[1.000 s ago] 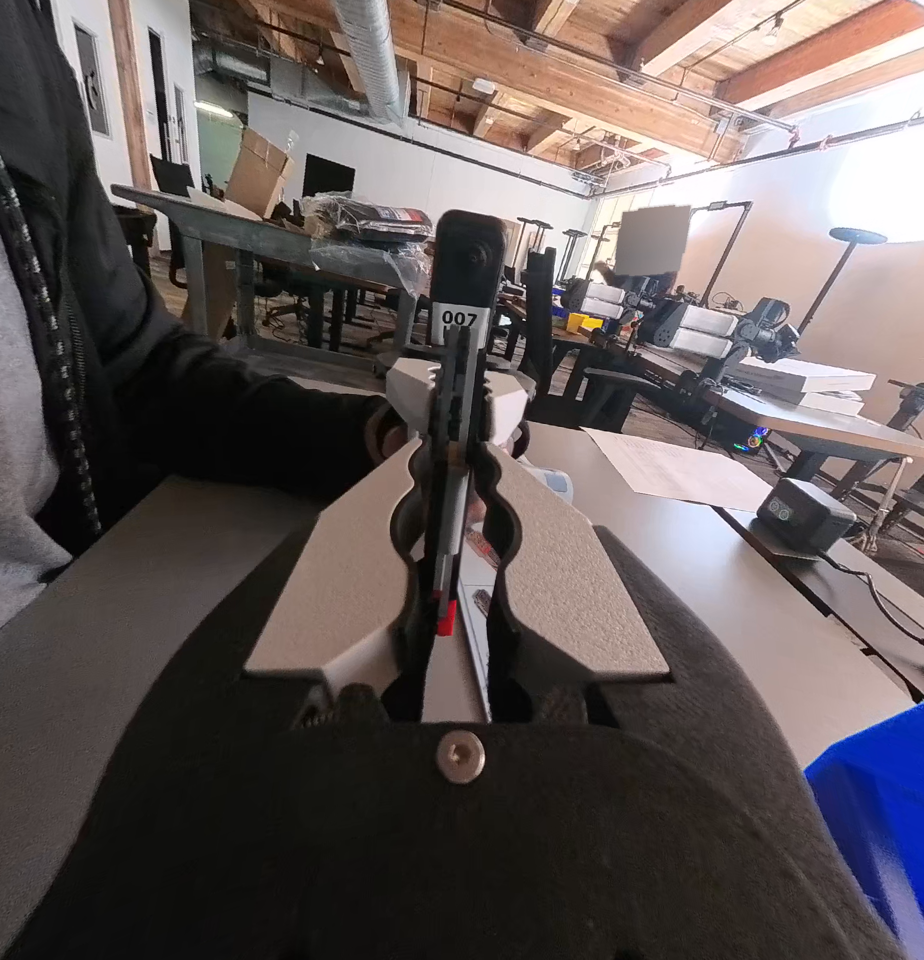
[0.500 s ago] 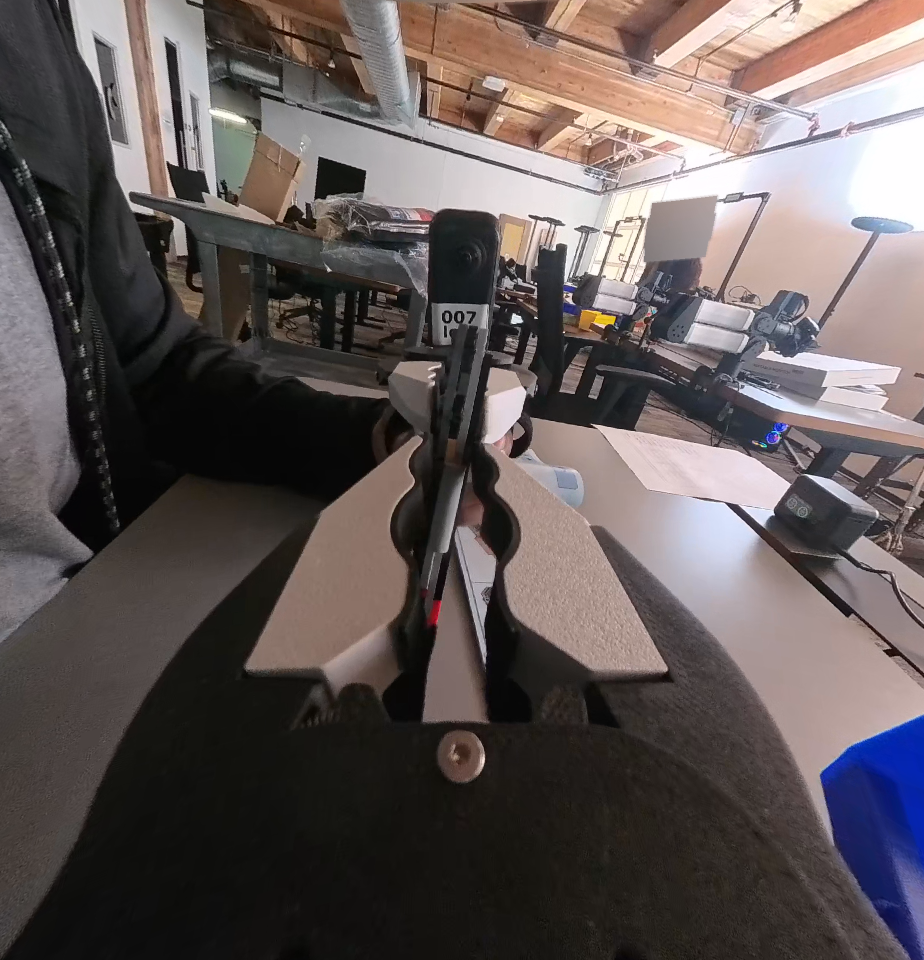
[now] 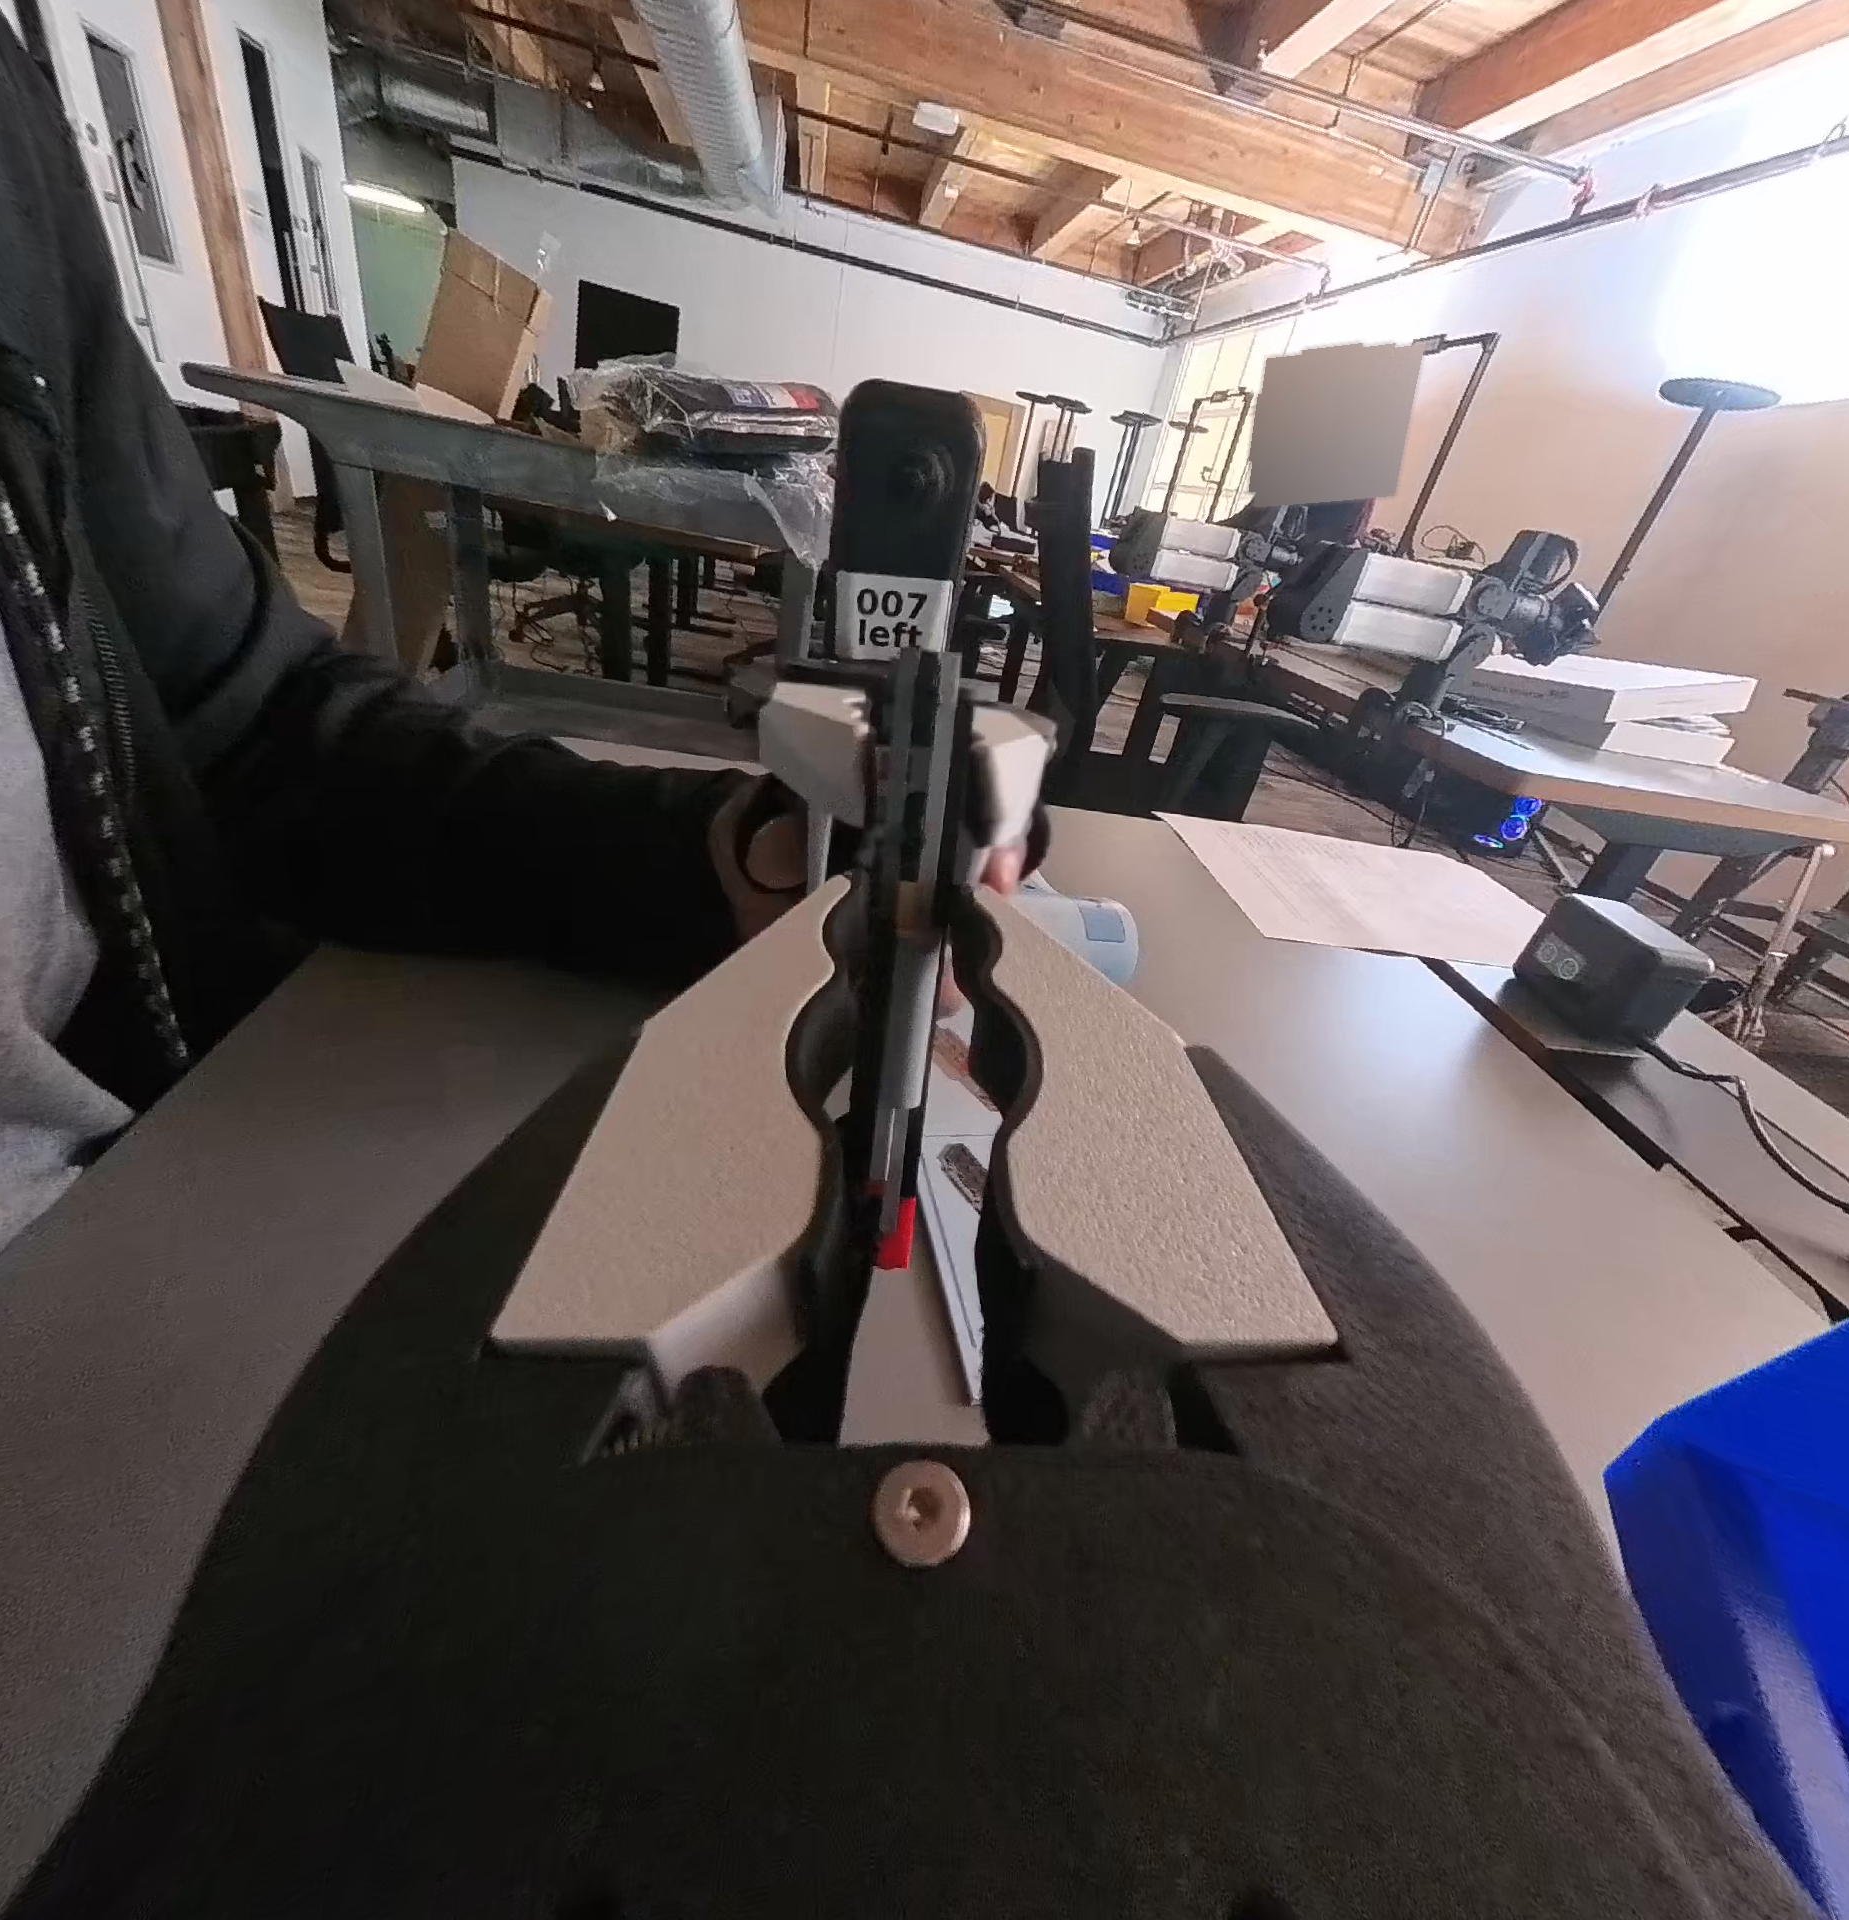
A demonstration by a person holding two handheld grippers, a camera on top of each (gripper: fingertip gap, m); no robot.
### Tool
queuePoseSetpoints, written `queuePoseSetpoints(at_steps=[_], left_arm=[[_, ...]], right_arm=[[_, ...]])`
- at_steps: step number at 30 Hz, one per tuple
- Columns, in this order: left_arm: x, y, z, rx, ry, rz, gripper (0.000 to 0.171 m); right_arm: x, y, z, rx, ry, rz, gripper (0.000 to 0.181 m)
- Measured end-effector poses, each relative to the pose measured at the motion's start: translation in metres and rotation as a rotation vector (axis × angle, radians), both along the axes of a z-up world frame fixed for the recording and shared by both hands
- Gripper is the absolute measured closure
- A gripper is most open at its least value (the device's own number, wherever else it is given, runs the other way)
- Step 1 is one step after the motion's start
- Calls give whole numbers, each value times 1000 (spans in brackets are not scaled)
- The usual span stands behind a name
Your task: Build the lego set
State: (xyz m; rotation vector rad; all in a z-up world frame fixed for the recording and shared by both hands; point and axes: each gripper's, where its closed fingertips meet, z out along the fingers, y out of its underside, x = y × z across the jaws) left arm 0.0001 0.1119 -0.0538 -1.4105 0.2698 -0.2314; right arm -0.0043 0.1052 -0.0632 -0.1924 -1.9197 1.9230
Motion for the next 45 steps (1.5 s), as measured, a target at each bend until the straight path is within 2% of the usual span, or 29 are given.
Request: queuePoseSetpoints(at_steps=[1, 6, 11, 45], left_arm=[[1, 0, 0, 0, 3, -5, 156], [2, -1, 0, 23, 27, -9, 156], [7, 0, -2, 18, 64, -20, 156], [19, -1, -12, -27, 107, -81, 157]], right_arm=[[0, 0, 0, 1, 2, -2, 163], [2, -1, 3, -13, 0, 9, 163], [5, 4, 18, -112, -18, 37, 161], [16, -10, 9, -44, 14, 77, 164]])
